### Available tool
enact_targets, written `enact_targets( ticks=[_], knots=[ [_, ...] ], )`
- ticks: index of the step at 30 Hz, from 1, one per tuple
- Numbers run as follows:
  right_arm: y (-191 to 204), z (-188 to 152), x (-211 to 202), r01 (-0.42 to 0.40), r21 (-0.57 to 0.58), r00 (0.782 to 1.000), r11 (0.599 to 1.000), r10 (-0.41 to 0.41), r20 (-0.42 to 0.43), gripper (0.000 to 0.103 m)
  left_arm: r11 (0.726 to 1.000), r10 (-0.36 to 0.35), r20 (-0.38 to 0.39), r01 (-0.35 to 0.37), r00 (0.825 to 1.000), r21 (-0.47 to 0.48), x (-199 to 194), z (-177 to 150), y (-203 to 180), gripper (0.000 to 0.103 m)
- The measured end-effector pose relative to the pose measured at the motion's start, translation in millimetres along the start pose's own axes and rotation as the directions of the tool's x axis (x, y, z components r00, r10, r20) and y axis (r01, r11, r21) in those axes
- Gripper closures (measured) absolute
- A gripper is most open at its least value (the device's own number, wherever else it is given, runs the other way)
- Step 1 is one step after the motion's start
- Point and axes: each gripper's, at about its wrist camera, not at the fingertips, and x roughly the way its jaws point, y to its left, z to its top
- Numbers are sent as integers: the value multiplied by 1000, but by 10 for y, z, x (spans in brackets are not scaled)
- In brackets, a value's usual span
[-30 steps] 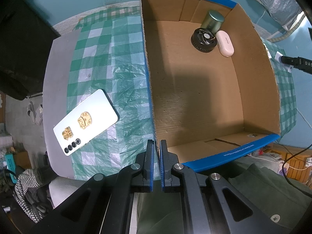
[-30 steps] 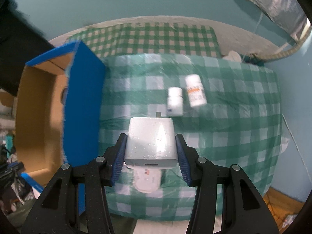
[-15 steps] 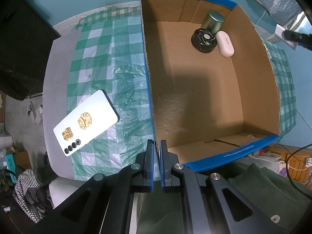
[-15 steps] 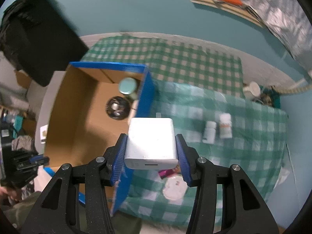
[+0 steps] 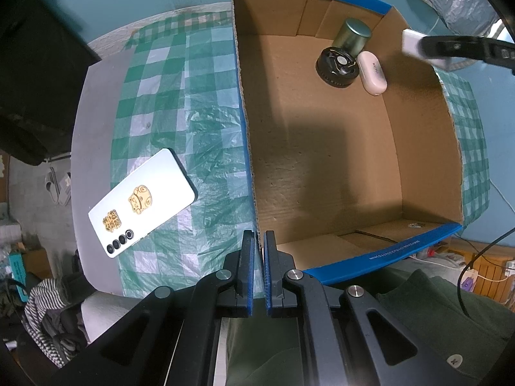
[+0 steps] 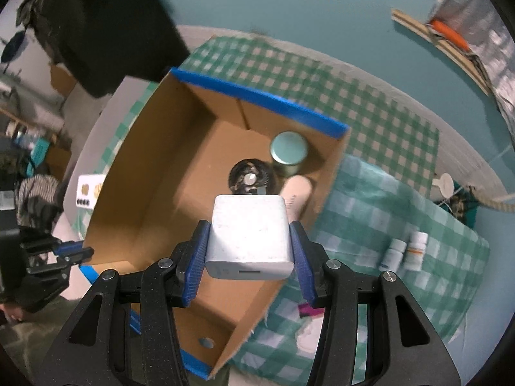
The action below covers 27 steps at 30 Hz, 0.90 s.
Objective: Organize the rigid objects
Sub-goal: 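Lift the white charger with the right gripper and carry it over the box, then open the right gripper to drop the charger into the box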
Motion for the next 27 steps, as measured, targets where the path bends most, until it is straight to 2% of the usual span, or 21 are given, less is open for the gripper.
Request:
enact_targets(
  ticks=[15,27],
  knots=[
    [227,109,491,11,-101,997,995,-19,-80,54,1000,1,-3,-1,1000,2,8,0,-17,98],
    [211,170,549,17,-104,996,994,-26,-81,54,1000,3,-6,-3,1000,7,11,-1,-17,98]
  ],
)
